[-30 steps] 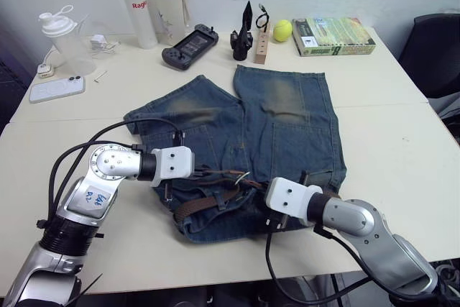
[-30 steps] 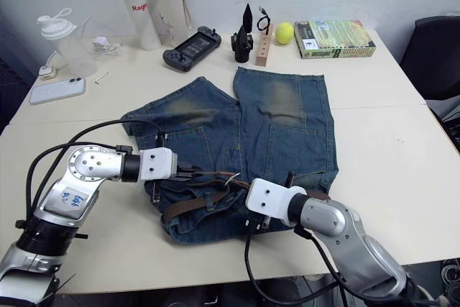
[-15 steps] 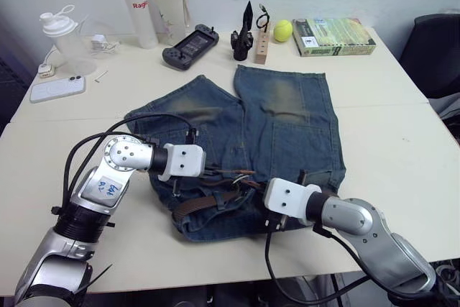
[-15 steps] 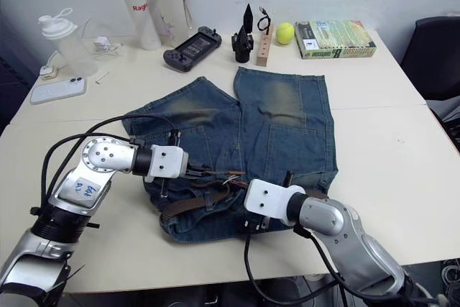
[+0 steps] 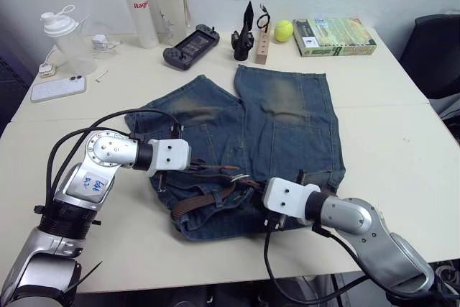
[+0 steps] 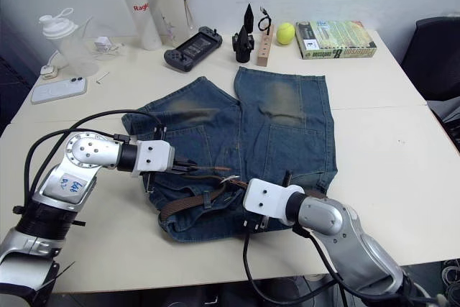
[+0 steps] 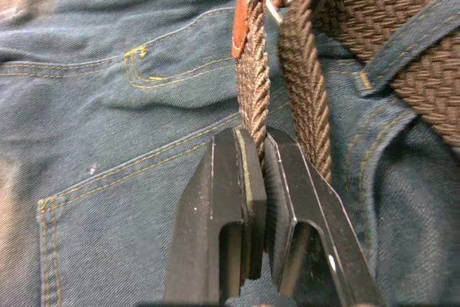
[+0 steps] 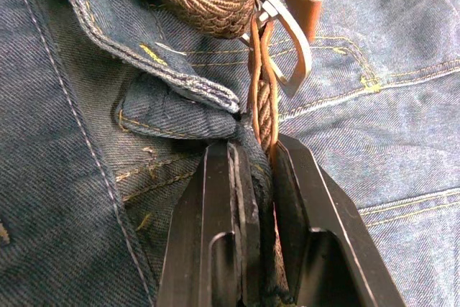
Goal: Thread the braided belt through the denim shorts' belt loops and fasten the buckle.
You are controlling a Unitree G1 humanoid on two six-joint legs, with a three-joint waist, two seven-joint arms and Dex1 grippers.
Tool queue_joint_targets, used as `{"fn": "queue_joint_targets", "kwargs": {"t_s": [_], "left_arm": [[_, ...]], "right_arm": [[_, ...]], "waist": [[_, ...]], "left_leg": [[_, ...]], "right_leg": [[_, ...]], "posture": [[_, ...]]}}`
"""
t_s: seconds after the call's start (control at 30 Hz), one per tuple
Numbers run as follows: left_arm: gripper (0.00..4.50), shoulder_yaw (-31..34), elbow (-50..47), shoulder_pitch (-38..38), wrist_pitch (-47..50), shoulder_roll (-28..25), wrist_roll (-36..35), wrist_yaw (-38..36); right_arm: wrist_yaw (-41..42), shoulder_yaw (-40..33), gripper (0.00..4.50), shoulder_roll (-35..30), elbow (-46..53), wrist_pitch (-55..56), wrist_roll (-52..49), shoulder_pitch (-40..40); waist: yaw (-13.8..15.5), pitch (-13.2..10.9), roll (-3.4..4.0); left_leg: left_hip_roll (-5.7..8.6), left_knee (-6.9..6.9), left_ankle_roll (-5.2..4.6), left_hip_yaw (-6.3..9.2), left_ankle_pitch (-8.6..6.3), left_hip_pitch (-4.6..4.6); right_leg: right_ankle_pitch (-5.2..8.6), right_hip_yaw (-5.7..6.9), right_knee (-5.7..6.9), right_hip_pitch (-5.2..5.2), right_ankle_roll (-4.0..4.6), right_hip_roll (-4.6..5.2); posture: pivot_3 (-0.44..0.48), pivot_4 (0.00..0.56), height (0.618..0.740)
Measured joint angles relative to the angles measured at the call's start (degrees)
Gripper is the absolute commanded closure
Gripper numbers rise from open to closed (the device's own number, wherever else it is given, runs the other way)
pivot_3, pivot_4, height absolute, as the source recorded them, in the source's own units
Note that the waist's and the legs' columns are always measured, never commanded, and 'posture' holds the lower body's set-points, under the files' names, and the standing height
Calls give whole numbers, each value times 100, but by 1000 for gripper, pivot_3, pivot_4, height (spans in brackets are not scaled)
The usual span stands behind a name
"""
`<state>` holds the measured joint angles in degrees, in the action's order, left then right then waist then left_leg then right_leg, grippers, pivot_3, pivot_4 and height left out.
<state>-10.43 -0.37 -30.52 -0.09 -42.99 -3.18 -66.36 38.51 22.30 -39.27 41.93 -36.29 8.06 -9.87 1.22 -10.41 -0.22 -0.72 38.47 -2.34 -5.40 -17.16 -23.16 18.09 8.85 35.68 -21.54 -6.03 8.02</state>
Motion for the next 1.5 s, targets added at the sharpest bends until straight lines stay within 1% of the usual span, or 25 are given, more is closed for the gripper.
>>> {"fn": "queue_joint_targets", "kwargs": {"t_s": [0.2, 0.57, 0.77, 1.03, 1.13, 1.17, 1.33, 1.5], "left_arm": [[4500, -3, -147, 46, 27, -48, -92, -155], [4500, 2, -239, 115, 135, -72, -99, -155], [4500, 33, -330, 129, 195, -77, -100, -118], [4500, 32, -318, 121, 104, -67, -80, -52], [4500, -7, -157, -40, -21, 129, -21, 30], [4500, -63, -89, -126, -62, 311, 6, 109], [4500, -202, -27, -236, -65, 623, 43, 204], [4500, -346, 36, -238, 10, 811, 42, 244]], "right_arm": [[28, -1, 4398, 0, -1, -2, -1, -25], [0, -1, 4398, 148, -62, -42, 42, -135], [-1, 26, 4398, 276, -227, 24, 124, -426], [30, 102, 4398, 262, -305, 260, 260, -430], [74, 121, 4398, 262, -314, 326, 298, -449], [90, 136, 4398, 265, -362, 383, 303, -479], [126, 150, 4398, 270, -385, 443, 307, -488], [236, 155, 4398, 244, -371, 392, 292, -413]], "waist": [[0, 0, 0], [-1, 0, 0], [-3, 0, 0], [-3, 0, 0], [12, 0, 0], [12, 0, 0], [5, 0, 0], [4, 0, 0]], "left_leg": [[-1, 3, 0, 0, 0, 0], [-1, 5, 0, 0, 0, 0], [-1, 12, 0, 0, 0, -1], [-1, 17, -1, -1, -1, -2], [-1, 22, -1, 0, -1, -2], [0, 27, -2, -1, -2, -3], [-2, 28, -3, -1, -2, -3], [-3, 28, -3, -1, -2, -3]], "right_leg": [[0, 0, 2, 0, 0, 0], [0, -2, 4, -1, 0, -1], [0, -3, 10, -1, 0, -1], [0, -5, 13, -2, 0, -1], [0, -5, 17, -1, 0, -1], [0, -5, 18, -1, 0, -1], [0, -6, 20, -2, 0, -3], [0, -6, 20, -2, 1, -4]], "posture": [[0, 150, 724], [0, 150, 724], [0, 150, 724], [0, 150, 724], [0, 150, 724], [0, 150, 724], [0, 150, 724], [0, 150, 724]]}}
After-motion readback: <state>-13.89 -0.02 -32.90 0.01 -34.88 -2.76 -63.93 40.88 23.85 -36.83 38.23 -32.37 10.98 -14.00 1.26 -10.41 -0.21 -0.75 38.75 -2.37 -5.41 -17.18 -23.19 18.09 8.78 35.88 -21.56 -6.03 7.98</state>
